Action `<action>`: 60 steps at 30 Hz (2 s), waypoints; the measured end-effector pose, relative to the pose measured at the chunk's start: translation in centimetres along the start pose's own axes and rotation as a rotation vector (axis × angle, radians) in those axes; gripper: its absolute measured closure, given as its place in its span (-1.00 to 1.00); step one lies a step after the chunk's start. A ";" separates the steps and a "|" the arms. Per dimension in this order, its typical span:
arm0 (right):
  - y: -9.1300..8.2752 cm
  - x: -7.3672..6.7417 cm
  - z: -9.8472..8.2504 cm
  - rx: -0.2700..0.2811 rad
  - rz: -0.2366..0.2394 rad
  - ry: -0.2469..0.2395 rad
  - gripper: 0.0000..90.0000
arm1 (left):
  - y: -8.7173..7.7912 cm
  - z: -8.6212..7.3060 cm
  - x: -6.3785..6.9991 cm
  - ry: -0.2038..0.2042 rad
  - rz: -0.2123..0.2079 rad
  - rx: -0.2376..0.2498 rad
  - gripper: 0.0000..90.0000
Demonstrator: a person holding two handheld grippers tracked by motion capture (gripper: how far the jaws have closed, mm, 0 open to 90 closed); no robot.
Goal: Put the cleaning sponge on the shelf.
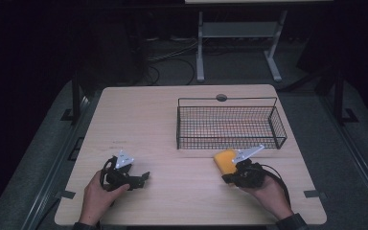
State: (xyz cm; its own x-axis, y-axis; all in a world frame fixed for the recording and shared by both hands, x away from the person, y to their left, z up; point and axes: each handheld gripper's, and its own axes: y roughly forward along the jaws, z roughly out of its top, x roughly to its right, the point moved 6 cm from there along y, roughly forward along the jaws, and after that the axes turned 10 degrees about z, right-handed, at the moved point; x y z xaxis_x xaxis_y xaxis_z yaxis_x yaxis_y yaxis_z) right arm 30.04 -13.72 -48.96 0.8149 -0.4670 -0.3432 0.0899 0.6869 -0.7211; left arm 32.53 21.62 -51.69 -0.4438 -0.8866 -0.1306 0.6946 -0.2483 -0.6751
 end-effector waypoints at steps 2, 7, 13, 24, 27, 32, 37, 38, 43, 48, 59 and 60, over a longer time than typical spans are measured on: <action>-0.4 0.2 -0.4 0.001 -0.010 0.005 0.99 | 0.0 0.0 0.0 0.001 0.000 0.000 -0.71; -1.2 0.7 -1.1 -0.002 -0.023 0.020 0.99 | 0.0 0.0 0.0 0.002 0.001 -0.001 -0.71; -1.9 1.2 -1.8 -0.006 -0.042 0.029 0.99 | 0.0 0.0 0.0 0.001 0.000 -0.001 -0.71; -3.9 1.0 -1.1 0.032 -0.040 0.004 0.62 | 0.0 0.0 0.0 -0.003 0.000 0.002 -0.71; -4.3 1.2 -0.8 0.019 -0.052 0.001 0.38 | 0.0 0.0 0.0 -0.003 0.000 0.002 -0.71; -4.8 1.6 -0.2 0.002 -0.081 0.005 -0.02 | 0.0 0.0 0.0 -0.003 0.000 0.002 -0.71; -5.3 2.4 0.7 -0.029 -0.121 -0.005 -0.32 | 0.0 0.0 0.0 -0.003 0.000 0.002 -0.71; -5.3 2.5 0.9 -0.034 -0.121 -0.007 -0.37 | 0.0 0.0 0.0 -0.006 0.001 0.003 -0.71; -4.9 3.0 1.9 -0.064 -0.150 -0.022 -0.61 | 0.0 0.0 0.0 -0.006 0.001 0.004 -0.71; -4.0 3.5 2.7 -0.099 -0.158 -0.036 -0.70 | 0.0 0.0 0.0 -0.003 0.000 -0.001 -0.71; -1.9 4.2 3.8 -0.199 -0.171 -0.065 -0.79 | 0.0 0.0 0.0 -0.002 0.000 -0.001 -0.71; -1.9 4.2 3.8 -0.199 -0.171 -0.065 -0.79 | 0.0 0.0 0.0 -0.002 0.000 -0.001 -0.71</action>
State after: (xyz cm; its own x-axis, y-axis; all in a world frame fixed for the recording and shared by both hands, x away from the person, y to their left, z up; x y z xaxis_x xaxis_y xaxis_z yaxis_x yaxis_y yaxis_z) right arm 35.40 -14.90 -46.73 0.8333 -0.5256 -0.1712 0.1204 0.4748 -0.8718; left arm 32.53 21.60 -51.69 -0.4424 -0.8875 -0.1289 0.6940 -0.2478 -0.6760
